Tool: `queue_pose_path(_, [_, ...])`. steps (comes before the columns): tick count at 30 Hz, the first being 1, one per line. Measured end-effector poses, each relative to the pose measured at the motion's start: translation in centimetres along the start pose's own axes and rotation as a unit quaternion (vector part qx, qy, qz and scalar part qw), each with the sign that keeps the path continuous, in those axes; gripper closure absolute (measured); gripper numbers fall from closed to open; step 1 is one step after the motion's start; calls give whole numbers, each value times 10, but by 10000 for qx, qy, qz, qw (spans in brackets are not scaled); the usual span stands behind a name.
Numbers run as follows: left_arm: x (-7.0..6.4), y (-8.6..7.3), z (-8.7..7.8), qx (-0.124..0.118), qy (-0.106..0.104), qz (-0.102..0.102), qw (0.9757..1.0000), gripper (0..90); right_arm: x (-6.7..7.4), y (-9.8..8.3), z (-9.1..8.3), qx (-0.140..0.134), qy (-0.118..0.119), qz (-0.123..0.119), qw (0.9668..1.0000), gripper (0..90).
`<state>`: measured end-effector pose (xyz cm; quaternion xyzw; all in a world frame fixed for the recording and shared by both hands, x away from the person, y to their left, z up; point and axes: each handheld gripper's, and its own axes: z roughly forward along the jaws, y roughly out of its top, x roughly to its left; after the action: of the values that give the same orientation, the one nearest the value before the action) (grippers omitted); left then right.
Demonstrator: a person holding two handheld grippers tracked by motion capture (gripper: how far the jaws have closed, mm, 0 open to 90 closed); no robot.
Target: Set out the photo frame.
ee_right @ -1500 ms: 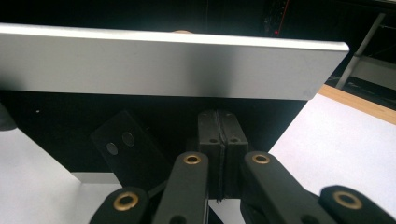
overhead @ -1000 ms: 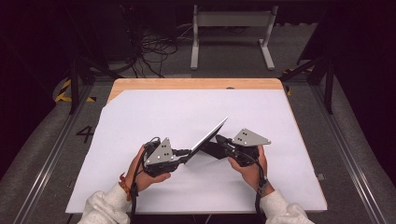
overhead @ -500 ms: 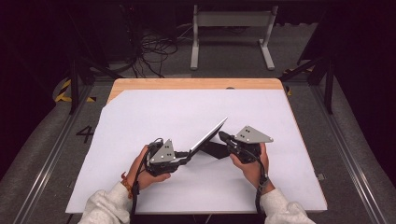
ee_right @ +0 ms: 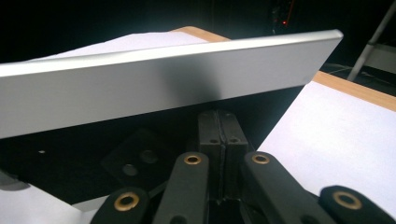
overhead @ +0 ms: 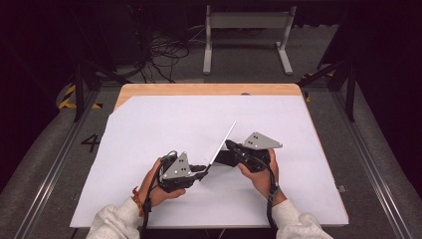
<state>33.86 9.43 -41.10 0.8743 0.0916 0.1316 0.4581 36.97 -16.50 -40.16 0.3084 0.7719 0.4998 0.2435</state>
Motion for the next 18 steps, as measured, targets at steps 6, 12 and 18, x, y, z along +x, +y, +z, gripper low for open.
queue_pose_path(6, [-8, 4, 3, 20, -62, 111, 9999, 783, 4, 0, 1, 7, 68, -17, 10000, 900])
queue_pose_path(12, [-12, 6, 6, 21, -37, 64, 10000, 771, 4, 1, 1, 0, 72, 71, 9999, 900])
queue_pose_path(18, [-11, 4, 9, 103, -23, 104, 9999, 746, 3, 1, -1, -4, 14, 72, 10000, 831])
